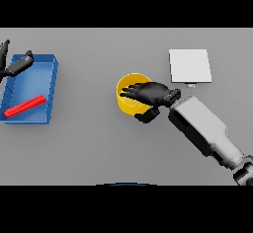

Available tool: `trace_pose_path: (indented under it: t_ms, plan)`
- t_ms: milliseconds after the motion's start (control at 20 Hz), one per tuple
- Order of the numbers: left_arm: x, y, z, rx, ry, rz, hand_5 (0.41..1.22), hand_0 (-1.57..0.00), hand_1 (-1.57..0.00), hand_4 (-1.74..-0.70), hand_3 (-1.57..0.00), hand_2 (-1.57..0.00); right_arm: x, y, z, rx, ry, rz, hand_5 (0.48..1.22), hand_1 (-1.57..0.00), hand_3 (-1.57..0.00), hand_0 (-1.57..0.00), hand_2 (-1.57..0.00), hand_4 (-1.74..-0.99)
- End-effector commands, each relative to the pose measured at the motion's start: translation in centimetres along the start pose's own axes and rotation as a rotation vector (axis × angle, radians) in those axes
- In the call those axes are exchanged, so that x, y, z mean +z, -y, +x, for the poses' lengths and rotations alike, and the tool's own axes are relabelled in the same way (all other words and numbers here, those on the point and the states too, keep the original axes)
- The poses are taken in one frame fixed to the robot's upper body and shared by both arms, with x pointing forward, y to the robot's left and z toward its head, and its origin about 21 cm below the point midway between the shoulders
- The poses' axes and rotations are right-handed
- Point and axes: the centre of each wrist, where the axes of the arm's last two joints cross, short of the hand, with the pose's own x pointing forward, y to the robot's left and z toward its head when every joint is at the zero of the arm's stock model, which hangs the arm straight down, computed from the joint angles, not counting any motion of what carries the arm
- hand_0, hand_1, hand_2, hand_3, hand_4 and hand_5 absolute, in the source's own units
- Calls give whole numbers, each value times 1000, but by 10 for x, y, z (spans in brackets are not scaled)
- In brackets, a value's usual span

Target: Pick up the red beaker and tilt it to pour out 1 green nut into yellow bowl. Pick up the yellow bowl and place it on the metallic measuring scale.

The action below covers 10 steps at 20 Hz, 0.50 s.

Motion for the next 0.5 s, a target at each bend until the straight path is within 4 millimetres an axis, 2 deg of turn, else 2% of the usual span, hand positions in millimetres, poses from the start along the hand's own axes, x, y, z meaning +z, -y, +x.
trace_pose_path:
  t_ms: [0,50,100,150,200,250,300,350,450]
  plan:
    - [0,1,4,5,11,-2,725,1,1,-792,1,1,-4,1,1,15,-16,7,784,-40,-94,-16,-68,-1339]
    - [-1,-2,7,5,13,-1,723,1,1,-792,1,1,-5,2,0,26,-12,14,820,-107,-160,-93,-133,-1362]
    - [-2,0,3,2,8,2,722,1,1,-793,1,1,-2,-1,-4,37,-1,21,900,-236,-249,-258,-233,-1387]
    - [-2,0,5,2,5,-1,723,1,1,-793,1,1,-2,-3,-2,42,2,26,964,-437,-359,-508,-388,-1425]
    - [-1,-2,-1,3,-4,5,725,1,1,-795,1,1,-2,-4,0,37,1,33,1016,-664,-472,-721,-624,-1488]
    - [-1,-2,2,6,3,3,726,1,1,-796,1,1,-2,0,0,36,1,59,1057,-846,-594,-891,-814,-1534]
    - [0,-1,4,13,5,5,727,1,1,-800,1,1,1,1,-3,31,16,82,1090,-991,-691,-1027,-965,-1571]
    - [1,-2,7,10,7,5,728,1,1,-799,1,1,3,1,-5,25,27,94,1116,-1107,-867,-1136,-1086,-1604]
    - [0,0,6,8,4,14,727,1,1,-799,1,1,1,2,-1,17,2,96,1154,-1274,-1019,-1292,-1261,-1649]
